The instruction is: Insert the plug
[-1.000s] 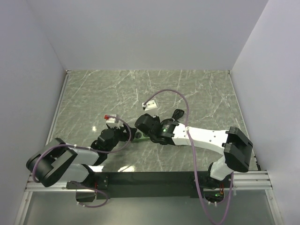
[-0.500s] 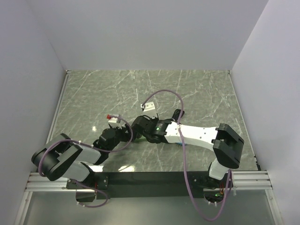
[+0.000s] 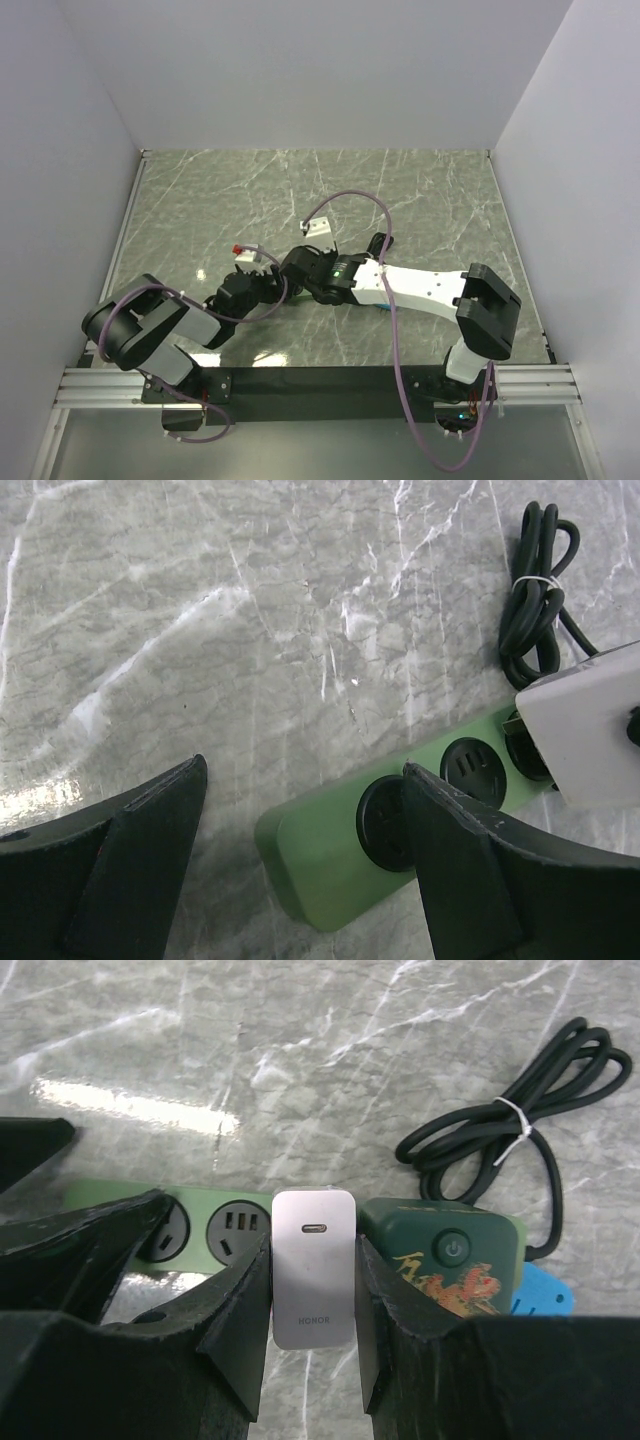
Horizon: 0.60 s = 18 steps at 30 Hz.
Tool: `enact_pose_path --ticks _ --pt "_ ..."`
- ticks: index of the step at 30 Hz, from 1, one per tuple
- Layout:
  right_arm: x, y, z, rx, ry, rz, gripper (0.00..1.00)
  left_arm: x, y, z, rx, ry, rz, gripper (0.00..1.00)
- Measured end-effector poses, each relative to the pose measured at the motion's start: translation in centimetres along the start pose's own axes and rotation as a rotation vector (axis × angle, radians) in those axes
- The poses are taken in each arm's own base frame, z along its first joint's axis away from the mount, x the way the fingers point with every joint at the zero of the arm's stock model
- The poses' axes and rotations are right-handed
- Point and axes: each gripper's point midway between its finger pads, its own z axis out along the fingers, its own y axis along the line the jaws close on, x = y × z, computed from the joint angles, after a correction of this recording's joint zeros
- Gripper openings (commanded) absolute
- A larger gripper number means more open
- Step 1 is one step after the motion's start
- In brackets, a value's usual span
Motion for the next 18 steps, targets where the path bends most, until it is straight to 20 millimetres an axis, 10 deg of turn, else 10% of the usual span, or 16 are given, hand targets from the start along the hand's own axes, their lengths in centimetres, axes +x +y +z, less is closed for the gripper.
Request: enact_pose_path --ticks 18 --pt "-0.4 3.4 -1.2 -0.115 0.003 0.008 0.00 -0.2 -0.4 0.1 0.018 -0.005 -0.016 0.82"
